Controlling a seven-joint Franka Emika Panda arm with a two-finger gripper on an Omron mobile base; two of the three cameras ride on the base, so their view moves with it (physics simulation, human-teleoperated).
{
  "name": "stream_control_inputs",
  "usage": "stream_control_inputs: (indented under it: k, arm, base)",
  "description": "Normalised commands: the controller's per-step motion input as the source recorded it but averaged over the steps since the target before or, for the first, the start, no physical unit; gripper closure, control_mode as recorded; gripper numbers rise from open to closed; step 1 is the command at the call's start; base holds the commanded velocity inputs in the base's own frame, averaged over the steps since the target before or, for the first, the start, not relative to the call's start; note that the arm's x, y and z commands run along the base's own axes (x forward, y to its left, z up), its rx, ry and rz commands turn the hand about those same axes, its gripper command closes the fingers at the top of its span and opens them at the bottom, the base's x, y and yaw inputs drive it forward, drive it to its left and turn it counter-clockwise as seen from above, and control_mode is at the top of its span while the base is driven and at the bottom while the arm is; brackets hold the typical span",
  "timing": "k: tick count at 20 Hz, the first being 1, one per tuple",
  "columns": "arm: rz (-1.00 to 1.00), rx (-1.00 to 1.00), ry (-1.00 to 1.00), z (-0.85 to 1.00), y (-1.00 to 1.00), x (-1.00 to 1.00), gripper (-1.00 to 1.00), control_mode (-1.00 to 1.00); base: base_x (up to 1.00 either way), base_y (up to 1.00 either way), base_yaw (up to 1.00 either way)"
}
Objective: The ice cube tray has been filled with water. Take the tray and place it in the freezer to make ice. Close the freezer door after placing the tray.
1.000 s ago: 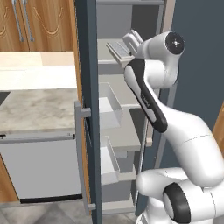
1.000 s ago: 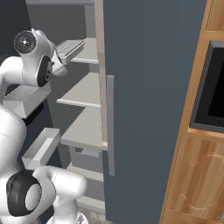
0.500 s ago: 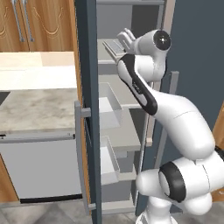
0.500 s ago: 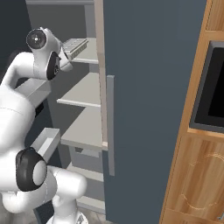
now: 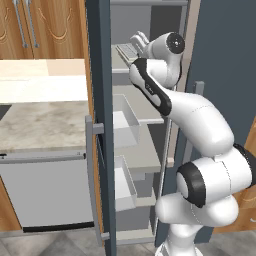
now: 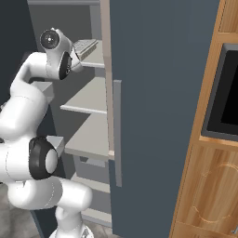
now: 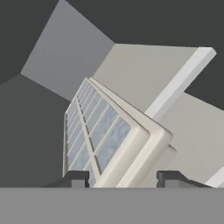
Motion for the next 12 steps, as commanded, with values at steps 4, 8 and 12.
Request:
stream_control_inputs:
  k: [4,8,12]
  arm:
    - [0.00,0.00,0.00,-0.04,0.00,0.52,1.00,-1.00]
    - [0.00,-0.01,0.00,-0.17,0.00,0.51,1.00,-1.00]
    - [0.00,-0.02,0.01,-0.28,0.00,0.45,1.00,-1.00]
  base:
    - [0.00,0.00,0.00]
    - [0.00,0.00,0.00]
    - [0.00,0.00,0.00]
